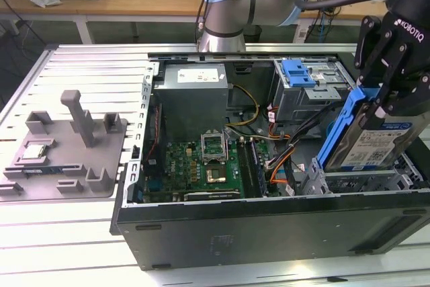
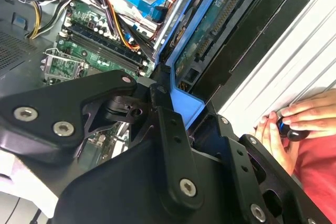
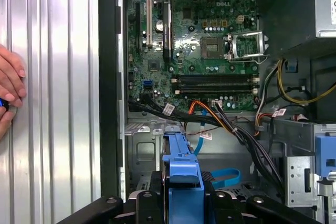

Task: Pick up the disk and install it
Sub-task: 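Insert the disk into the insertion slot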

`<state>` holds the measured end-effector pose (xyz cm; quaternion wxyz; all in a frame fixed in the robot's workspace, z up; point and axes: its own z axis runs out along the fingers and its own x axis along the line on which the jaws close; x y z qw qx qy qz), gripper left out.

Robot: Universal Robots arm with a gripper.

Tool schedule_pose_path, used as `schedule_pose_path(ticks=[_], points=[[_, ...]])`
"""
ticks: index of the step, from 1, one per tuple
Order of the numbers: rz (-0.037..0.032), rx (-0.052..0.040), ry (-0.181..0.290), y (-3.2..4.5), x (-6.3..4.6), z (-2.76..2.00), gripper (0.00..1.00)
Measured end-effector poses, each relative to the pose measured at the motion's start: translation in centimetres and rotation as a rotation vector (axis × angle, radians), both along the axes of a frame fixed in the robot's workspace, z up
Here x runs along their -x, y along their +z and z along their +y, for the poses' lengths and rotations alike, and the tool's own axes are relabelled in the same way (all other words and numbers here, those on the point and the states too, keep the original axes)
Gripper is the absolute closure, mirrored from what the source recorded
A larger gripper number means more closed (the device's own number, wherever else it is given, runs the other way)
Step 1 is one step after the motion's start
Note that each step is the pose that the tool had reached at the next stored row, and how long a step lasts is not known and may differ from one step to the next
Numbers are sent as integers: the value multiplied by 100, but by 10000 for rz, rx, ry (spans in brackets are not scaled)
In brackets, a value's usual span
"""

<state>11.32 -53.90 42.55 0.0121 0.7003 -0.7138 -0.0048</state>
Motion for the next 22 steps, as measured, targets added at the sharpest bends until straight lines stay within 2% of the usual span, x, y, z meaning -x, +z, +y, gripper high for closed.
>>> schedule_pose_path(ticks=[22], points=[[0,0,-29,-110,0,-3,63]])
